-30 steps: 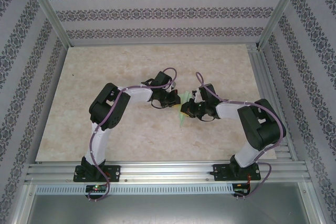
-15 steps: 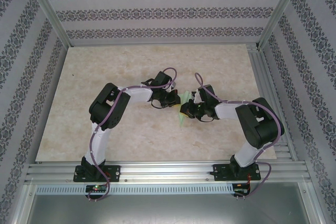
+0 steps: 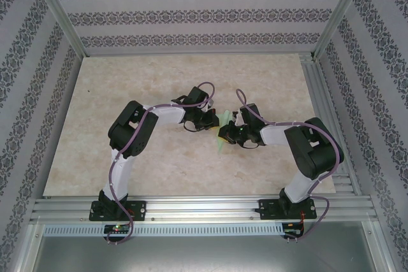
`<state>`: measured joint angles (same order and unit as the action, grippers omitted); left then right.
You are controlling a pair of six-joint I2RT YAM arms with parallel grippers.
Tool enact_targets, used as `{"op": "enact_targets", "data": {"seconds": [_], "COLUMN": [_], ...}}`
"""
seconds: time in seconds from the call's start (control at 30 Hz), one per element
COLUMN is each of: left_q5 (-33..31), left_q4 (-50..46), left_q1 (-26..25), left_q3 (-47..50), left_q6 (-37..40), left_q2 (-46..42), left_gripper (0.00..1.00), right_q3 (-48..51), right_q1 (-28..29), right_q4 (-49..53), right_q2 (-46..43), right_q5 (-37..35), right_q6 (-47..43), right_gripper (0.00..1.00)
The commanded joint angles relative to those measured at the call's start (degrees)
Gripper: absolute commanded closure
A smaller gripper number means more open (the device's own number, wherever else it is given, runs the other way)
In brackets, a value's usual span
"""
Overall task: Fold a paper plane with a square sheet of paper (fold left side to right side)
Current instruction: Fold the wing for the fifth time at the center of the table.
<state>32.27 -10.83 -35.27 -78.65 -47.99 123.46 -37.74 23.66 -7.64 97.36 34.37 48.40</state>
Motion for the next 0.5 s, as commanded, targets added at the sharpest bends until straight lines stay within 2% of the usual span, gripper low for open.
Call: {"op": "enact_targets", "data": {"seconds": [0.0, 0.33, 0.47], "left_q5": [-1.9, -2.0, -2.1], "left_q4": [-0.8, -1.9, -2.6], "left_q1": [0.8, 1.0, 1.3], "left_q3": [-0.1, -1.3, -2.3], "left_q6": [0.3, 0.8, 1.0], "left_q2": [1.2, 1.0, 0.0], "left_gripper": [1.0, 1.0, 0.93], "right_q3": [0.6, 0.3, 0.1], "right_q1": [0.7, 1.1, 1.7], "right_q4": [-1.6, 3.7, 6.1], "right_q2": [1.1, 1.9, 2.5], "right_q5": [-1.5, -4.0, -5.5], "right_q6": [0.6, -1.8, -2.2], "right_gripper": [0.88, 0.88, 0.88]}}
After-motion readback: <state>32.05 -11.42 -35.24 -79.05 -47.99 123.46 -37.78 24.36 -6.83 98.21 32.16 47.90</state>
